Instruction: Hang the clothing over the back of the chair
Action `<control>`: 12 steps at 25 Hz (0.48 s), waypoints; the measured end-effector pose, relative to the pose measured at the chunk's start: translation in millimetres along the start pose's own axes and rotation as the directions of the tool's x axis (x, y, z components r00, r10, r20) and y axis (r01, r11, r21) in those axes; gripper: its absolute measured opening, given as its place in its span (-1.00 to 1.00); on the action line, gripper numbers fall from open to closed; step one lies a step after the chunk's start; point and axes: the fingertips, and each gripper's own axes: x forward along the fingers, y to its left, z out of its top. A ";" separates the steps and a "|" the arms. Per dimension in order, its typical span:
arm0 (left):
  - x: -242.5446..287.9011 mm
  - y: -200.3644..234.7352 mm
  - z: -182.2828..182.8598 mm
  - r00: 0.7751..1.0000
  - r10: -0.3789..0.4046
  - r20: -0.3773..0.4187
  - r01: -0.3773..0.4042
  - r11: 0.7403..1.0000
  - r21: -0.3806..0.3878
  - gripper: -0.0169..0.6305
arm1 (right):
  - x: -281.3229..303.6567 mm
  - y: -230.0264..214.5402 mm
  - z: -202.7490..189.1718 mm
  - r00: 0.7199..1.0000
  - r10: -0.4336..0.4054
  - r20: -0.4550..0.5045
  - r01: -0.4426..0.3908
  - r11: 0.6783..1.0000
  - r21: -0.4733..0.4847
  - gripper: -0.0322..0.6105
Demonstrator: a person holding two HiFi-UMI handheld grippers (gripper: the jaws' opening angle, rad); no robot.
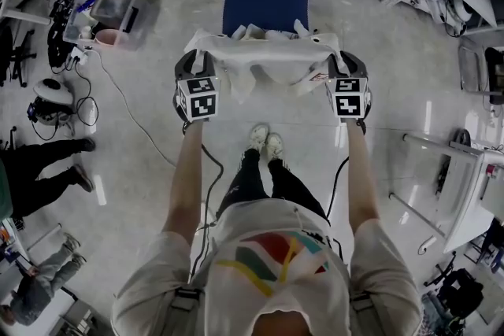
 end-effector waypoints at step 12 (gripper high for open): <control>-30.2 12.3 67.7 0.990 0.034 0.136 -0.040 0.998 0.043 -0.67 | -39.4 -34.4 55.4 0.982 -0.098 0.161 0.091 0.995 0.049 -0.59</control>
